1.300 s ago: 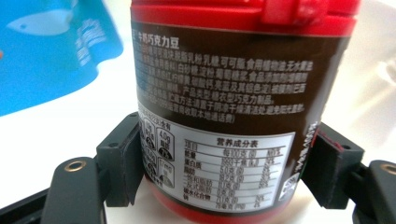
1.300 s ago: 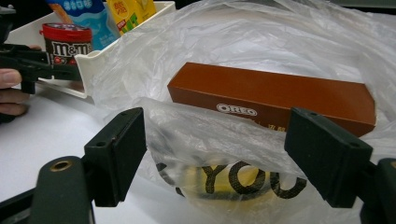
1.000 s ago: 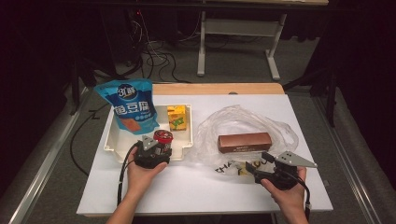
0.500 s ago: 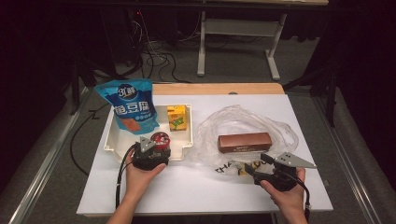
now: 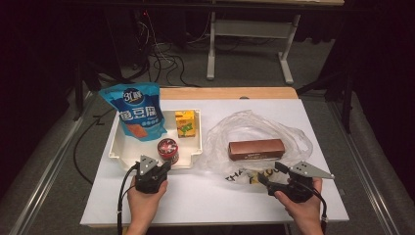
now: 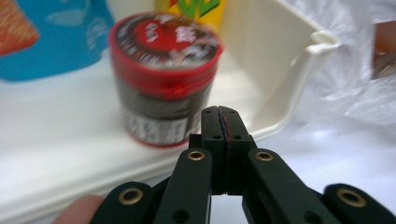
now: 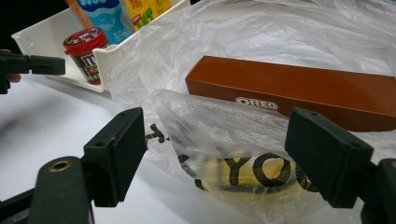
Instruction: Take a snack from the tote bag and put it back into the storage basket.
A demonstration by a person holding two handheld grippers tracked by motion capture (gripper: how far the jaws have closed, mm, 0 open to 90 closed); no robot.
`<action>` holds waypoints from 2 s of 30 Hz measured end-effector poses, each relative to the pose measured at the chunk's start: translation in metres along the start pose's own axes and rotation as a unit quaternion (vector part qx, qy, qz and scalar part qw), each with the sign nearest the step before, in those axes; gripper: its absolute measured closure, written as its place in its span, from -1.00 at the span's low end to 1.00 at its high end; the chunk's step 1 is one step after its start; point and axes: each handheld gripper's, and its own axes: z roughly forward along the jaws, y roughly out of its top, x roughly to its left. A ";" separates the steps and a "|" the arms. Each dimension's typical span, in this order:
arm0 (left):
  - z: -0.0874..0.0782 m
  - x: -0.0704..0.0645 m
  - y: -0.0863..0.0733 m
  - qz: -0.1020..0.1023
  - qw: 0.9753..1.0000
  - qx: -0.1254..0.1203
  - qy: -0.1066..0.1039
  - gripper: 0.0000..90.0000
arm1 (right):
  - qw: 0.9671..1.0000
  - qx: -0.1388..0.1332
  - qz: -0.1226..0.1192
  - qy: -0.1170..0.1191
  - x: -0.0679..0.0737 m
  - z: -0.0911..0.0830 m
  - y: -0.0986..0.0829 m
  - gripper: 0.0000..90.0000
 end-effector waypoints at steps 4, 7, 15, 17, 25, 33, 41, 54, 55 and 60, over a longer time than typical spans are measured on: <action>0.009 0.008 0.005 -0.010 1.000 -0.009 0.016 1.00 | 1.000 0.001 0.000 0.000 0.000 0.001 0.000 -0.52; 0.013 0.014 0.011 -0.020 0.999 -0.020 0.028 1.00 | 1.000 0.001 0.000 -0.001 0.000 0.002 0.000 -0.52; 0.021 0.030 0.026 -0.033 0.997 -0.043 0.061 1.00 | 1.000 0.004 0.000 -0.001 -0.001 0.003 -0.001 -0.52; 0.025 0.035 0.031 -0.039 0.996 -0.048 0.069 1.00 | 1.000 0.003 0.001 -0.001 -0.001 0.003 -0.001 -0.51; 0.045 0.050 0.044 -0.064 0.991 -0.058 0.097 1.00 | 1.000 0.007 0.003 -0.002 -0.003 0.005 -0.002 -0.51; 0.067 0.067 0.052 -0.093 0.980 -0.079 0.156 1.00 | 1.000 0.009 0.005 -0.004 -0.006 0.005 -0.003 -0.50; 0.081 0.063 0.048 -0.075 0.985 -0.064 0.143 1.00 | 1.000 0.007 0.007 -0.005 -0.010 0.004 -0.004 -0.49; 0.097 0.045 0.037 -0.071 0.990 -0.035 0.117 1.00 | 1.000 0.012 0.007 -0.002 -0.010 0.006 -0.005 -0.48; 0.098 0.044 0.036 -0.068 0.990 -0.034 0.117 1.00 | 1.000 0.011 0.009 -0.002 -0.010 0.006 -0.005 -0.48; 0.103 0.039 0.033 -0.073 0.991 -0.022 0.112 1.00 | 1.000 0.012 0.007 -0.001 -0.009 0.006 -0.005 -0.47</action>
